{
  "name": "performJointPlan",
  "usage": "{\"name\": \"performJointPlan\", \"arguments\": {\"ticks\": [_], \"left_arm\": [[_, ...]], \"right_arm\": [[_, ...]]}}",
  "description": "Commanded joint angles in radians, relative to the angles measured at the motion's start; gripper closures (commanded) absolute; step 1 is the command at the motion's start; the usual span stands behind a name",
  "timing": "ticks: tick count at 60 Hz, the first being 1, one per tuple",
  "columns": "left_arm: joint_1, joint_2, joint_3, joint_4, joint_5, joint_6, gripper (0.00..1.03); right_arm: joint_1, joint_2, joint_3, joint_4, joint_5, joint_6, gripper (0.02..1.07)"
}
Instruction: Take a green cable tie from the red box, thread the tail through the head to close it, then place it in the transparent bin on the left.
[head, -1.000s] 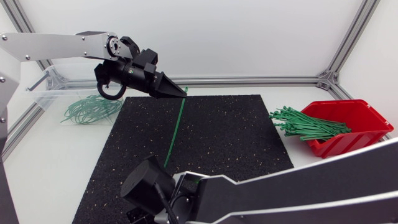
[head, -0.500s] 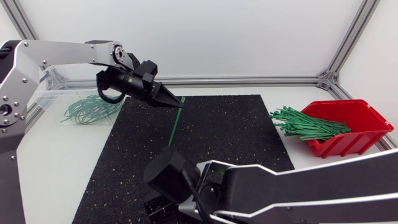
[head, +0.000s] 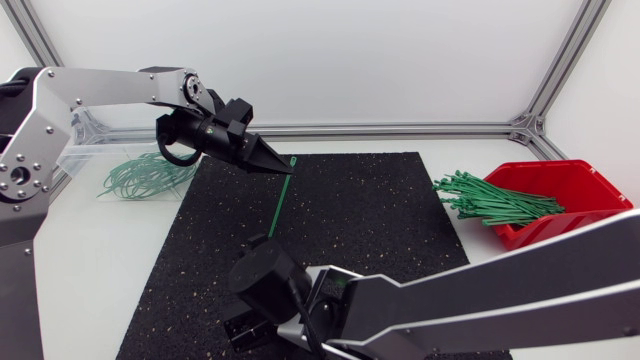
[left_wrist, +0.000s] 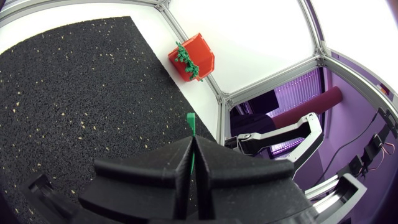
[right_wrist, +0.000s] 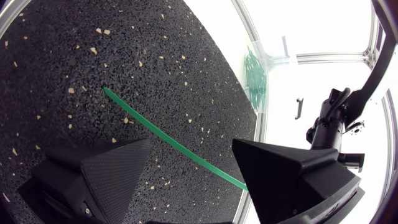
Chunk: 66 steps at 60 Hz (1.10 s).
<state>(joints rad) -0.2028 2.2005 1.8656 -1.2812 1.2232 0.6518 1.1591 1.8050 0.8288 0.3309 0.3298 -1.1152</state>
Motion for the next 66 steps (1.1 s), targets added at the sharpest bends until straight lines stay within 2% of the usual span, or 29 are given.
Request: {"name": "performJointPlan", "arguments": {"ticks": [1,8,15,34,66], "left_arm": [[0.008,0.028,0.026,-0.02,0.013,0.025,1.0],[0.002,0.038,0.037,-0.02,0.013,0.022,1.0],[-0.001,0.047,0.044,-0.021,0.013,0.02,1.0],[0.0,0.05,0.047,-0.026,0.013,0.02,1.0],[0.013,0.053,0.049,-0.075,0.015,0.043,1.0]], "right_arm": [[0.007,0.031,-0.034,0.037,0.011,-0.041,0.26],[0.021,0.028,-0.051,0.059,0.014,-0.041,0.39],[0.028,0.033,-0.065,0.083,0.014,-0.041,0.47],[0.05,0.047,-0.051,0.114,0.017,-0.041,0.63],[0.077,0.077,-0.059,0.166,0.017,-0.078,0.63]]}}
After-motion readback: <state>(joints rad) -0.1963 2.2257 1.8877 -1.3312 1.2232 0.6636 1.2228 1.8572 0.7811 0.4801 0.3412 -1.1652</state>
